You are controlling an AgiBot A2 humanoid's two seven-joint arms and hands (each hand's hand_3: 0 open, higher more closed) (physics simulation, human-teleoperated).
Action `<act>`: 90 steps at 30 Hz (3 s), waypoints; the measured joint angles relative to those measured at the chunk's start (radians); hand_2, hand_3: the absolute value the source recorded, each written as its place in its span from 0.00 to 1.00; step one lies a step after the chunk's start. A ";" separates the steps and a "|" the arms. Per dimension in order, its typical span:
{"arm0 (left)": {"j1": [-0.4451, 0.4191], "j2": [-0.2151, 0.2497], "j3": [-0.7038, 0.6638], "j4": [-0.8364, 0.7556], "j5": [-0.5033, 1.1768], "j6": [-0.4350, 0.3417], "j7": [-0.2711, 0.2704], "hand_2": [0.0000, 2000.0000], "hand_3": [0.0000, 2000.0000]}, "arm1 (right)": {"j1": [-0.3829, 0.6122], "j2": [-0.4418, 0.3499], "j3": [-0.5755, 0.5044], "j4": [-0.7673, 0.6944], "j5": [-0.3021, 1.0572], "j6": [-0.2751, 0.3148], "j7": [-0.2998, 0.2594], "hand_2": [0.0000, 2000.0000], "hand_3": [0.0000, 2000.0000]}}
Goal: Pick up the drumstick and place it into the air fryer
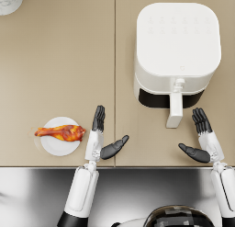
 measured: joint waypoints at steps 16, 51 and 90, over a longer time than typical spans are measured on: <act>0.000 0.000 0.000 0.000 0.000 0.000 0.000 0.00 0.00 | 0.000 0.000 0.000 0.000 0.000 0.000 0.000 0.00 0.00; -0.083 0.038 -0.280 -0.061 0.987 -0.334 -0.165 0.00 0.00 | 0.016 -0.091 0.004 -0.078 0.379 -0.100 0.101 0.00 0.00; 0.107 0.008 -0.334 0.431 1.923 -0.456 -0.318 0.68 0.16 | 0.045 -0.181 -0.030 -0.163 0.379 -0.100 0.101 0.00 0.00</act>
